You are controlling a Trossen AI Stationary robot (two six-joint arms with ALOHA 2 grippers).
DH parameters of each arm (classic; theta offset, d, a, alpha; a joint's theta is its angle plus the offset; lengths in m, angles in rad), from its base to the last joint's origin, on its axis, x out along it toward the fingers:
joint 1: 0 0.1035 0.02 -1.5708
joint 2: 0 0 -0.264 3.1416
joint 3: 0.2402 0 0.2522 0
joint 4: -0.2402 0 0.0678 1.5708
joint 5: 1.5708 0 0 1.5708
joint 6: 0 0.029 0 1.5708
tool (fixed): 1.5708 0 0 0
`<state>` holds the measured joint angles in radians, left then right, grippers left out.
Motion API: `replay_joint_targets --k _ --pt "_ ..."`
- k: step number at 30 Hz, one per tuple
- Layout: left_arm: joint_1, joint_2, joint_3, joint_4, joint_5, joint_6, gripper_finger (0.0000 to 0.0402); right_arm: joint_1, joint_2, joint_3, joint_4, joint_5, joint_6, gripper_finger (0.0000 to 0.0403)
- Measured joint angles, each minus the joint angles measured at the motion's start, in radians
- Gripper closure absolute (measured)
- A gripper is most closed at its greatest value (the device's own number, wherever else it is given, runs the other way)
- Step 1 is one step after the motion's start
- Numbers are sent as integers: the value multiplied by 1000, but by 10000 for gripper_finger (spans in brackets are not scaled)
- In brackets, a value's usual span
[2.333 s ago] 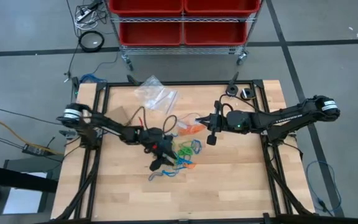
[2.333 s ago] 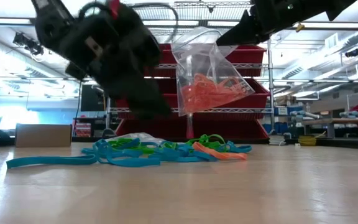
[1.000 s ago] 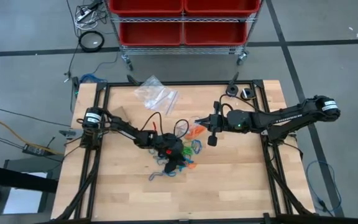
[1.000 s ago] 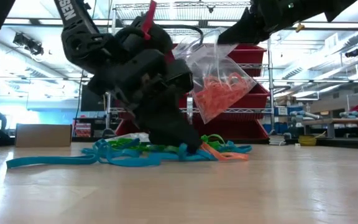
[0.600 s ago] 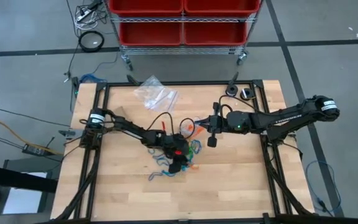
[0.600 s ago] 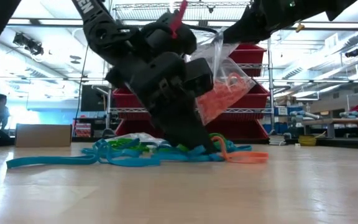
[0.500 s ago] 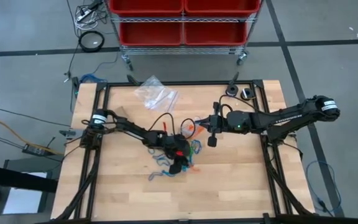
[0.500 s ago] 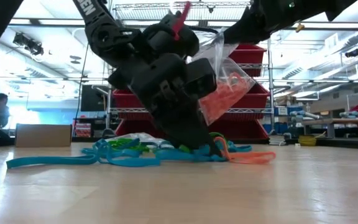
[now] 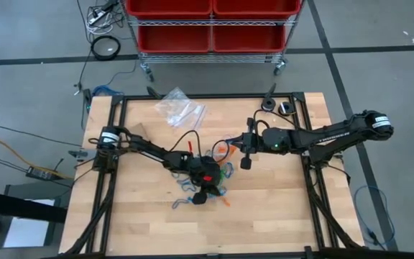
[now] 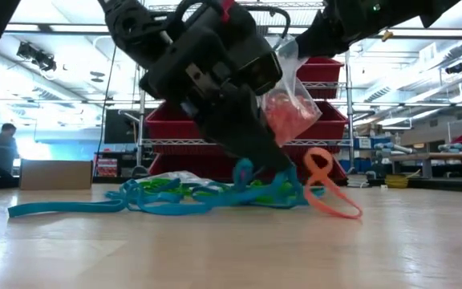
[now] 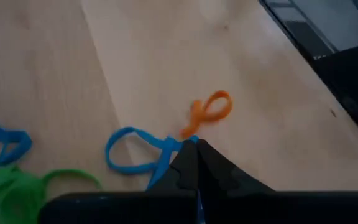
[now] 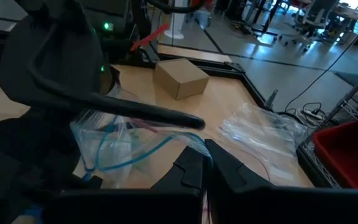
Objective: Sort rubber bands
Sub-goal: Put the orange rubber band into the transparent zip bag
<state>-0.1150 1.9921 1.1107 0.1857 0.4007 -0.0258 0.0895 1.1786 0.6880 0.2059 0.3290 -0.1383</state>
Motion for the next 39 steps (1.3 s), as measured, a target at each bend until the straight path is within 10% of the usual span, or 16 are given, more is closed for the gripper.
replay_joint_targets --k 9,23,39 --pt "9 -18 2 -275 -54 45 384 0 0 0 -2 0 4 403" --pt "-42 -83 0 -275 -206 108 238 3 0 0 3 -12 10 403" --pt "-92 -49 1 -51 -78 175 255 13 0 0 40 -19 15 403"
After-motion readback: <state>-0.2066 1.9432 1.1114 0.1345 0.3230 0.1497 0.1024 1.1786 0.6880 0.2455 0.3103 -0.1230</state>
